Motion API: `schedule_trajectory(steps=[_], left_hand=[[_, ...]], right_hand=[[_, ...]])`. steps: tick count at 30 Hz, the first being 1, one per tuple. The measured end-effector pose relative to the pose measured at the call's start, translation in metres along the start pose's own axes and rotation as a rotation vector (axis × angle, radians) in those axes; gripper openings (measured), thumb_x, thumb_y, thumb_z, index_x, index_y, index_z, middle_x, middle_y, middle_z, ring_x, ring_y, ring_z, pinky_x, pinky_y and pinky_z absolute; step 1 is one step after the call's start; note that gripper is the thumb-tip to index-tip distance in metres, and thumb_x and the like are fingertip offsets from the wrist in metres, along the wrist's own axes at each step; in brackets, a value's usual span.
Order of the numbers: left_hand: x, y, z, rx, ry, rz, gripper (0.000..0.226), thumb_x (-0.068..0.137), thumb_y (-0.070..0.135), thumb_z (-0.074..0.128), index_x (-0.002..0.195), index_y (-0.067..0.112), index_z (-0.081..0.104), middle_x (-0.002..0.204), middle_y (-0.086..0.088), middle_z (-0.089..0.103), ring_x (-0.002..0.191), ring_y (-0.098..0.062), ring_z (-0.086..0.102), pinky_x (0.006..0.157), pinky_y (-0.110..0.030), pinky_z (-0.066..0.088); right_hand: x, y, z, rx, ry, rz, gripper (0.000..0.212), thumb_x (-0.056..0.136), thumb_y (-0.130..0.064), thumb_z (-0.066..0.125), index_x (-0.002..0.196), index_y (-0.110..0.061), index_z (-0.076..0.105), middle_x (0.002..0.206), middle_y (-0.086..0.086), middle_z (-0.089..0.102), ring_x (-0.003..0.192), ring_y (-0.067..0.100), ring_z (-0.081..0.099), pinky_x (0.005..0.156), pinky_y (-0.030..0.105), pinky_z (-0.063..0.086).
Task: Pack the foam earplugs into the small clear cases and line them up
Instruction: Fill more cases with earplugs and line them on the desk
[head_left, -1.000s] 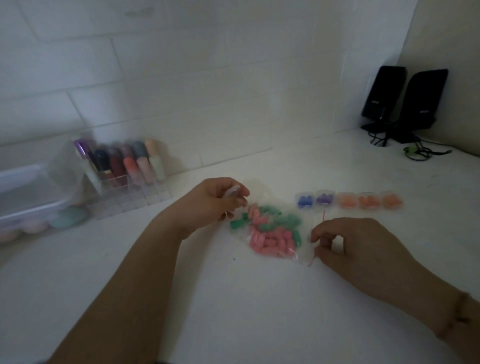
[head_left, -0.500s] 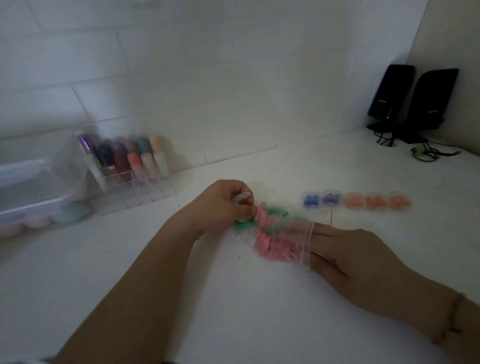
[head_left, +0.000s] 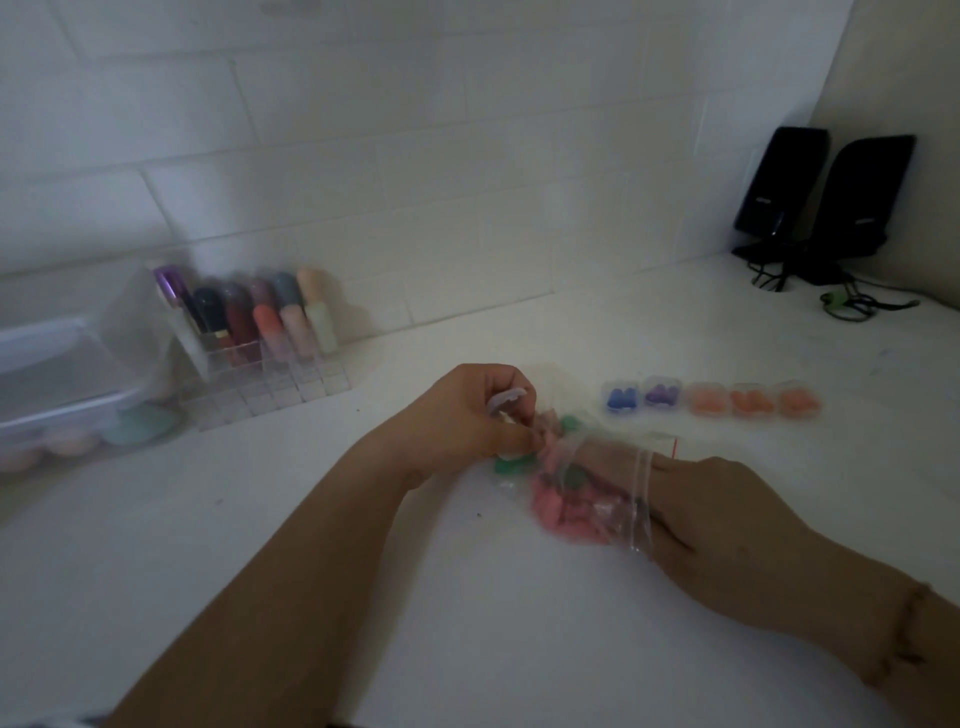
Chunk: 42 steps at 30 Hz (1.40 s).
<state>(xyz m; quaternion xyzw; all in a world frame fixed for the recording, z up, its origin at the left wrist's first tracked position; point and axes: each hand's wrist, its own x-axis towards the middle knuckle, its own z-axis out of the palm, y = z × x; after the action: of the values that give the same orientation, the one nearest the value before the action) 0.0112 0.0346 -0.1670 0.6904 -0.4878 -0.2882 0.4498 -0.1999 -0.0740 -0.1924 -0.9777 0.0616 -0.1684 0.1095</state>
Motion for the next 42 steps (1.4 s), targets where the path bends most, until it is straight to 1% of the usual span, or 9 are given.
schedule_trajectory(steps=[10, 14, 18, 22, 26, 31, 35, 39, 42], left_hand=[[-0.001, 0.0, 0.014, -0.006, 0.001, 0.053, 0.023, 0.068, -0.006, 0.071, 0.077, 0.009, 0.058, 0.074, 0.0, 0.067, 0.058, -0.007, 0.053, 0.06, -0.025, 0.044], [0.0, 0.001, 0.018, 0.008, -0.016, 0.065, 0.026, 0.071, -0.011, 0.069, 0.075, 0.011, 0.056, 0.073, 0.001, 0.066, 0.057, -0.004, 0.052, 0.057, -0.02, 0.043], [0.0, 0.0, 0.018, 0.013, 0.0, 0.075, 0.024, 0.071, -0.011, 0.068, 0.074, 0.009, 0.057, 0.073, 0.002, 0.067, 0.057, -0.004, 0.054, 0.057, -0.021, 0.044], [0.0, -0.001, 0.018, -0.011, 0.005, 0.05, 0.025, 0.07, -0.013, 0.068, 0.074, 0.008, 0.053, 0.068, 0.007, 0.065, 0.055, -0.004, 0.053, 0.056, -0.021, 0.044], [0.001, -0.002, 0.016, -0.036, 0.008, 0.016, 0.023, 0.068, -0.007, 0.07, 0.077, -0.003, 0.05, 0.079, -0.008, 0.07, 0.072, -0.014, 0.063, 0.067, -0.033, 0.049], [0.0, 0.001, 0.018, -0.01, 0.004, 0.008, 0.026, 0.068, -0.011, 0.069, 0.075, 0.006, 0.05, 0.079, -0.009, 0.071, 0.074, -0.012, 0.065, 0.065, -0.031, 0.05], [0.0, 0.001, 0.016, 0.018, 0.013, 0.018, 0.023, 0.07, -0.012, 0.068, 0.076, 0.003, 0.052, 0.075, -0.003, 0.069, 0.073, -0.01, 0.065, 0.064, -0.027, 0.051], [0.0, -0.002, 0.011, 0.126, 0.051, 0.024, 0.025, 0.069, -0.005, 0.072, 0.072, 0.006, 0.05, 0.069, 0.005, 0.069, 0.068, -0.006, 0.063, 0.059, -0.019, 0.048], [0.001, -0.004, 0.007, 0.217, 0.055, 0.026, 0.027, 0.07, 0.002, 0.076, 0.071, 0.009, 0.05, 0.074, 0.001, 0.072, 0.063, 0.0, 0.06, 0.062, -0.02, 0.046]], right_hand=[[0.003, 0.008, 0.009, 0.172, 0.1, 0.083, 0.039, 0.089, -0.026, 0.056, 0.127, -0.026, 0.062, 0.118, -0.011, 0.067, 0.102, 0.011, 0.066, 0.09, 0.02, 0.05], [0.005, 0.01, 0.014, 0.134, 0.062, 0.201, 0.041, 0.09, -0.006, 0.054, 0.124, -0.029, 0.062, 0.101, -0.011, 0.066, 0.091, 0.015, 0.066, 0.076, 0.033, 0.055], [0.005, -0.002, 0.0, 0.212, -0.015, 0.165, 0.033, 0.089, -0.047, 0.054, 0.119, -0.037, 0.064, 0.102, -0.015, 0.069, 0.093, 0.009, 0.067, 0.081, 0.029, 0.053], [0.004, -0.002, 0.0, 0.009, 0.083, 0.183, 0.017, 0.082, -0.002, 0.065, 0.096, -0.009, 0.072, 0.076, 0.008, 0.069, 0.066, 0.028, 0.066, 0.056, 0.039, 0.051], [0.007, -0.005, 0.0, -0.014, 0.102, 0.17, 0.022, 0.074, 0.001, 0.074, 0.092, -0.013, 0.073, 0.073, 0.005, 0.069, 0.063, 0.023, 0.067, 0.051, 0.032, 0.05], [0.006, -0.007, -0.003, 0.044, 0.082, 0.013, 0.049, 0.087, -0.068, 0.044, 0.117, -0.037, 0.067, 0.121, -0.014, 0.067, 0.101, 0.007, 0.067, 0.081, 0.028, 0.058], [0.007, -0.003, 0.003, 0.098, 0.001, 0.047, 0.055, 0.082, -0.07, 0.047, 0.123, -0.037, 0.064, 0.127, -0.017, 0.062, 0.105, 0.009, 0.067, 0.081, 0.035, 0.058], [0.004, 0.001, 0.003, 0.217, 0.015, 0.074, 0.033, 0.092, -0.018, 0.052, 0.121, -0.032, 0.059, 0.12, -0.012, 0.063, 0.105, 0.016, 0.065, 0.081, 0.044, 0.057], [0.001, 0.003, 0.001, 0.277, 0.047, 0.026, 0.04, 0.093, -0.013, 0.045, 0.119, -0.038, 0.06, 0.124, -0.012, 0.061, 0.112, 0.023, 0.061, 0.088, 0.051, 0.052]])
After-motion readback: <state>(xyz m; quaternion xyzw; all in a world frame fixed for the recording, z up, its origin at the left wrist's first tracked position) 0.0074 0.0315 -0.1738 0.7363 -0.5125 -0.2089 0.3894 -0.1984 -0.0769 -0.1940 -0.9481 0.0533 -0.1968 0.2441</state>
